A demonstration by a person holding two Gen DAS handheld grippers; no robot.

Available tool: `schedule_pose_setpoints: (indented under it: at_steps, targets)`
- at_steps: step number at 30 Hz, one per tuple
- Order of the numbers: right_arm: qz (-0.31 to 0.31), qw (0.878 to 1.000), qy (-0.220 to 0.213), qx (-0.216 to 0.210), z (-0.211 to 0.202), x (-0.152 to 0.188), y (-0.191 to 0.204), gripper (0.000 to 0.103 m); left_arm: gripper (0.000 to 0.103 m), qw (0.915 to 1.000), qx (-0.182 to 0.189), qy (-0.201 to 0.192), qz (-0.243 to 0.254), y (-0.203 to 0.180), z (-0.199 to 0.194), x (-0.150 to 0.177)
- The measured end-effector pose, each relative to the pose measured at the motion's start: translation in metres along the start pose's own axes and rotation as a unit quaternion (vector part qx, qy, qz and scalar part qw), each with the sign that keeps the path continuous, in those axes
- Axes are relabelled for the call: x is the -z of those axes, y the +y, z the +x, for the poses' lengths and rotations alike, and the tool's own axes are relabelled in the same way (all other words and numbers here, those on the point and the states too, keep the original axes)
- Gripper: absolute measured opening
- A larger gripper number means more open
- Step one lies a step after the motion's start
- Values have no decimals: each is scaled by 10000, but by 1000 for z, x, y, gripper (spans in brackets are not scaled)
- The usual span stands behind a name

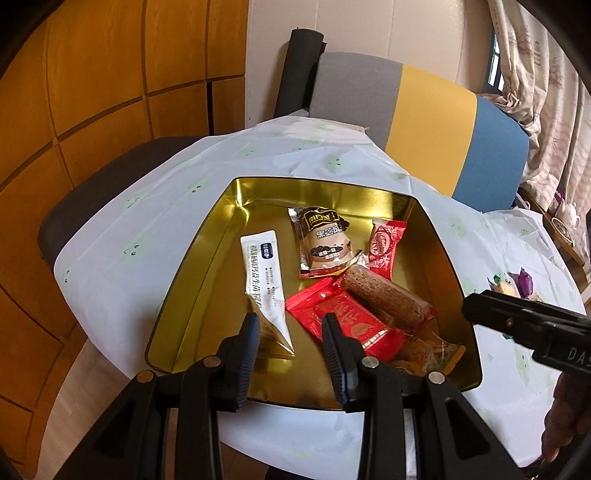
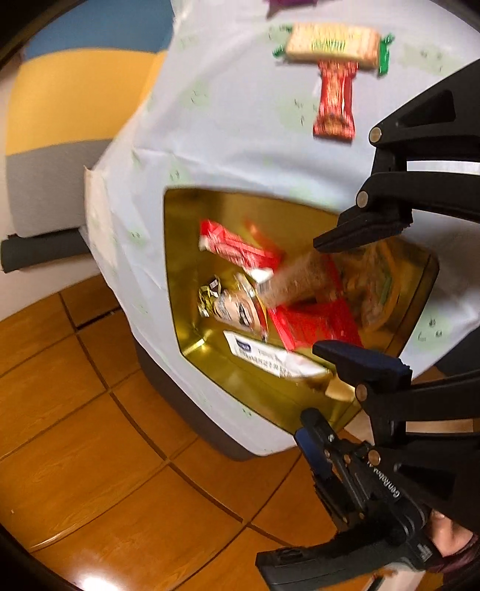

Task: Organize snacks
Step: 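Move both grippers back over the remaining snacks on the table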

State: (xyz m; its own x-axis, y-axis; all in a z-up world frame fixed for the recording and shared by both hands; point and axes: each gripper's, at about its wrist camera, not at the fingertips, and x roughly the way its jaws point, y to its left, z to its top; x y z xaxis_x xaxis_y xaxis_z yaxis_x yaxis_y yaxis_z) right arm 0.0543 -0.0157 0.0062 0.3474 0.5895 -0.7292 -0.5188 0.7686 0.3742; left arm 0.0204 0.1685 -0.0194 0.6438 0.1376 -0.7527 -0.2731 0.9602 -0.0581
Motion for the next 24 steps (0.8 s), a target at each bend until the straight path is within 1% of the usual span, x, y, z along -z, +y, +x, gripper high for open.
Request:
schedule_pose_setpoints:
  at_steps: [13, 15, 16, 18, 20, 24]
  targets:
    - [315, 9983, -338, 348, -31, 11, -38, 52, 35, 9997, 43, 3, 246, -17, -5, 3]
    - [294, 9974, -406, 516, -39, 13, -46, 54, 35, 9996, 61, -6, 287, -18, -6, 3]
    - [290, 9969, -427, 589, -42, 14, -49, 58, 35, 9995, 64, -8, 301, -19, -6, 3]
    - [323, 9956, -450, 758, -51, 17, -61, 63, 35, 9994, 73, -1, 328, -21, -6, 3]
    - [362, 9941, -442, 924, -57, 20, -72, 64, 35, 9994, 93, 18, 346, -23, -6, 3]
    - [522, 9876, -425, 1417, -77, 31, -108, 70, 35, 9990, 160, 26, 414, -27, -7, 4]
